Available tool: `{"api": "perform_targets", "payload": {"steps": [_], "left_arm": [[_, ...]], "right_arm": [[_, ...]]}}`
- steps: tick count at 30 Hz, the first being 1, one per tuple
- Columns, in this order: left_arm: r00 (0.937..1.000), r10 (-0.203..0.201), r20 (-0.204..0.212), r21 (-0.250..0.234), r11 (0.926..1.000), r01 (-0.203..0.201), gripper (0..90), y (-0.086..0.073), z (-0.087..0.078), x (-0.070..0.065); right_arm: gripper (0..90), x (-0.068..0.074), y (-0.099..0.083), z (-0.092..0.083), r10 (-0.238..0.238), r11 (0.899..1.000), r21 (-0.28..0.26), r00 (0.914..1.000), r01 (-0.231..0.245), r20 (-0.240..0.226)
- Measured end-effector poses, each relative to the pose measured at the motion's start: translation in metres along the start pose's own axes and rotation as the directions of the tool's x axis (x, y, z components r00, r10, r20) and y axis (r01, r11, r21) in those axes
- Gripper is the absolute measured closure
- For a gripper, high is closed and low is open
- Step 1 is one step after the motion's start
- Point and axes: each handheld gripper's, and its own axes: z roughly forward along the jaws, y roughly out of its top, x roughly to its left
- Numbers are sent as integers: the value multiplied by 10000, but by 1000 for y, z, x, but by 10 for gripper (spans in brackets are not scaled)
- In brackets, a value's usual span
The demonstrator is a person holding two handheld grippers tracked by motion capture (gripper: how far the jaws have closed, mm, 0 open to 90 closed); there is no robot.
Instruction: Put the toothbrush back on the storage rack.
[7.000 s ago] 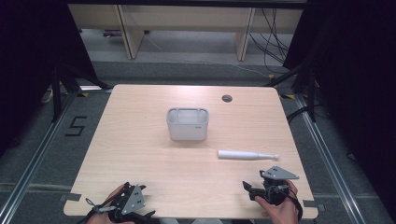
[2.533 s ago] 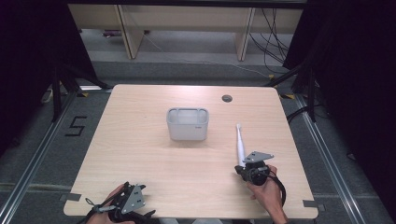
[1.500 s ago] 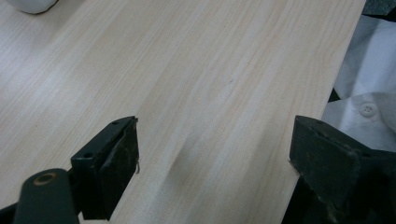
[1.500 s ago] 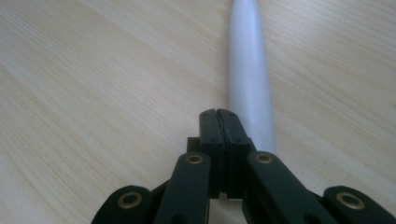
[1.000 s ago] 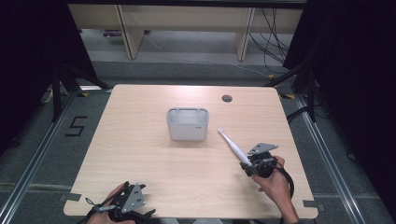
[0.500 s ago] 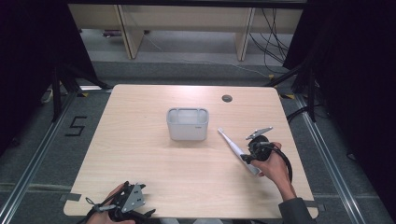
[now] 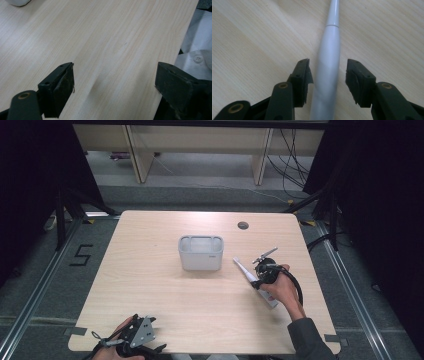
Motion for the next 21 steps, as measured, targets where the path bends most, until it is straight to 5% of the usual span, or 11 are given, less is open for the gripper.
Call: {"api": "perform_targets", "payload": {"steps": [5,6,21], "left_arm": [[10000,80,37,67,9999,-80,155,0,-1,0],[10000,96,-9,74,9999,-96,154,0,0,0],[10000,0,60,17,10000,0,154,0,0,-1]], "right_arm": [[551,1,7,5,244,9988,432,9997,-242,-44],[557,-1,11,9,-136,9985,538,9999,135,14],[639,-3,23,24,-165,9872,1586,9998,178,-90]]}}
